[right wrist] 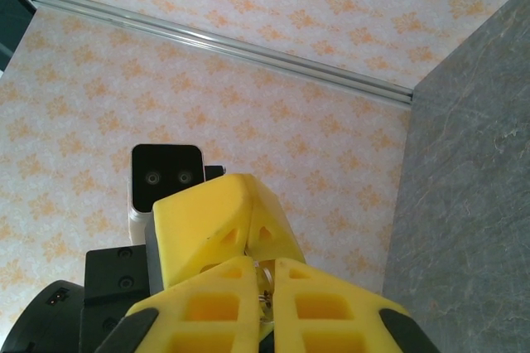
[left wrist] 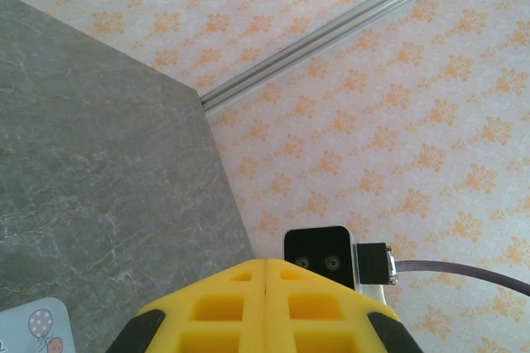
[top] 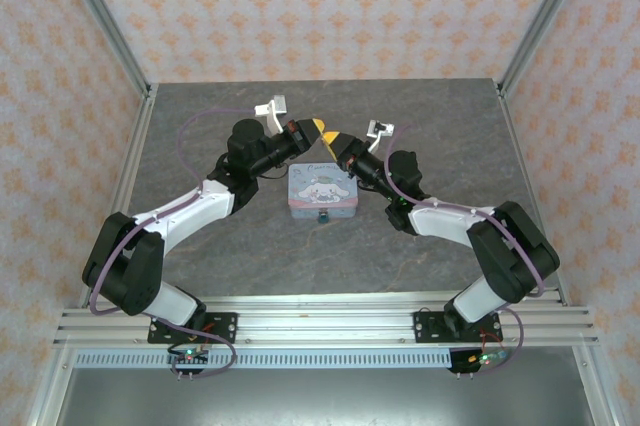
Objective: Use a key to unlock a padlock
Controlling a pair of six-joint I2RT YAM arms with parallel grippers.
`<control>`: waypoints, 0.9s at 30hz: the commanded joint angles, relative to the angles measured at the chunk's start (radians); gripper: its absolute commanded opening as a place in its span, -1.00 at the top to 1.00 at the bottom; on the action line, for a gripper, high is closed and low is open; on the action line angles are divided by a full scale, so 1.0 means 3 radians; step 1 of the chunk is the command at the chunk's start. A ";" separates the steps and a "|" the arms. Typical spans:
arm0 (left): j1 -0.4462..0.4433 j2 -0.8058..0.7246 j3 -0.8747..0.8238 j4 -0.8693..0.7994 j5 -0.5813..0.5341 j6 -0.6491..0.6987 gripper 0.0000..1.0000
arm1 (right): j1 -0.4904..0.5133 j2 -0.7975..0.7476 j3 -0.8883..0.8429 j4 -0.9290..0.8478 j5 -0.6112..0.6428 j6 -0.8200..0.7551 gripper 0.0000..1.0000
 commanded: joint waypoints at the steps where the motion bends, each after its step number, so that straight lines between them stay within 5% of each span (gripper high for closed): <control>1: 0.0002 0.0019 -0.0019 0.0135 -0.0044 -0.0028 1.00 | 0.0028 0.0012 0.0037 0.0202 -0.0066 -0.0016 0.92; 15: 0.0002 0.0011 -0.0021 0.0116 -0.0137 -0.0038 1.00 | 0.0031 -0.0034 -0.0134 0.0250 -0.0040 -0.0047 1.00; 17: 0.0002 0.0009 -0.0023 0.0116 -0.0136 -0.0038 1.00 | 0.0029 -0.0035 -0.0125 0.0242 -0.0040 -0.0045 0.69; 27: 0.0002 -0.0009 -0.0041 0.0104 -0.0117 -0.0033 1.00 | -0.0065 -0.0191 -0.0084 -0.0034 0.0045 -0.0189 0.12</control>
